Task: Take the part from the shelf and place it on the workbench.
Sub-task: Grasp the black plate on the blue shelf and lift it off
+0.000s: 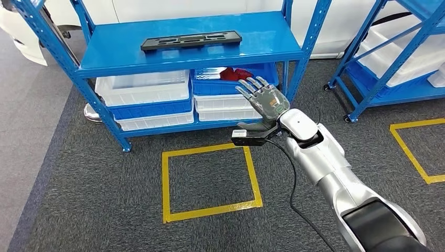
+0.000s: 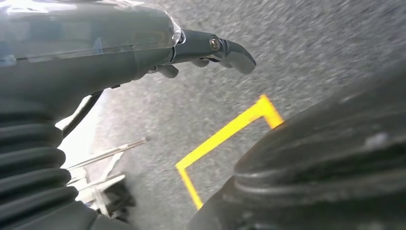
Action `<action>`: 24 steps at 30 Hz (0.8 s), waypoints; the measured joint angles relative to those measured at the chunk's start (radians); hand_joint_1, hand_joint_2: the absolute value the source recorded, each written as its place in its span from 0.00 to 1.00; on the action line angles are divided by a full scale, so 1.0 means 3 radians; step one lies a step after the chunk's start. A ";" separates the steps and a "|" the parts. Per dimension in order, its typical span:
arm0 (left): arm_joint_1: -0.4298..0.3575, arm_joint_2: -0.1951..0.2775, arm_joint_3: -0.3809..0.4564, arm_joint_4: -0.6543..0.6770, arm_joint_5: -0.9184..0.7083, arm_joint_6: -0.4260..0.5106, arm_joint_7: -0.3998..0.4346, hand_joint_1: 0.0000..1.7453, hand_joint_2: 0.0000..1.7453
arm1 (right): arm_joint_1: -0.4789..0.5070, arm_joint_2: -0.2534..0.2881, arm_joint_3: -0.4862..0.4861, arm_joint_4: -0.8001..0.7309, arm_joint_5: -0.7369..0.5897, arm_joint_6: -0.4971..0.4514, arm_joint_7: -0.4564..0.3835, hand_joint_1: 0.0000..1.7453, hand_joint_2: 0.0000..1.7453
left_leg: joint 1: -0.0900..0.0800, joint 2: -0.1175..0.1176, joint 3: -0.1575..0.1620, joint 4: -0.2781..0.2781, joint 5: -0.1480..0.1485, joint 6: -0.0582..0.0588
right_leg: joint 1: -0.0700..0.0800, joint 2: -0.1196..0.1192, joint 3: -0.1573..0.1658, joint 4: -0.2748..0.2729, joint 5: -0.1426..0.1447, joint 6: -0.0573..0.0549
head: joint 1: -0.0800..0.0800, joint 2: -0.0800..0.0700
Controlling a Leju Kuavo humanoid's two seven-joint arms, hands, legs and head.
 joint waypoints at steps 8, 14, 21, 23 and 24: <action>-0.0002 0.0004 0.0000 0.0000 -0.0002 -0.0020 0.0072 0.00 0.00 | -0.0280 -0.0030 0.0193 0.0000 -0.0109 0.0121 -0.0087 0.00 0.00 | -0.0011 0.0012 0.0374 -0.0690 0.0336 0.0057 | 0.0026 0.0013 -0.0005 0.0049 -0.0034 0.0066 | 0.0000 0.0000; -0.0003 -0.0001 0.0000 0.0000 -0.0004 -0.0024 0.0073 0.00 0.00 | -0.0381 -0.0065 0.0256 0.0000 -0.0159 0.0183 -0.0132 0.00 0.00 | 0.0014 0.0010 0.0369 -0.0759 0.0353 0.0163 | 0.0020 -0.0010 -0.0266 0.0524 -0.0267 0.0170 | 0.0001 0.0000; -0.0003 -0.0004 0.0000 0.0000 -0.0007 -0.0024 0.0076 0.00 0.00 | -0.0450 -0.0101 0.0340 0.0000 -0.0251 0.0218 -0.0133 0.00 0.00 | 0.0000 0.0001 0.0418 -0.0750 0.0302 0.0156 | 0.0034 -0.0010 -0.0241 0.0286 0.0042 0.0133 | 0.0001 0.0000; -0.0003 -0.0007 0.0000 0.0000 -0.0010 -0.0022 0.0080 0.00 0.00 | -0.0485 -0.0107 0.0361 0.0000 -0.0267 0.0233 -0.0132 0.00 0.00 | -0.0008 -0.0005 0.0420 -0.0751 0.0282 0.0126 | 0.0054 -0.0002 -0.0138 0.0050 0.0083 0.0099 | 0.0001 0.0000; -0.0003 -0.0007 0.0000 0.0000 -0.0010 -0.0022 0.0081 0.00 0.00 | -0.0493 -0.0108 0.0373 0.0000 -0.0273 0.0240 -0.0130 0.00 0.00 | -0.0012 -0.0009 0.0421 -0.0756 0.0275 0.0109 | 0.0062 0.0001 -0.0130 0.0035 0.0067 0.0085 | 0.0000 0.0000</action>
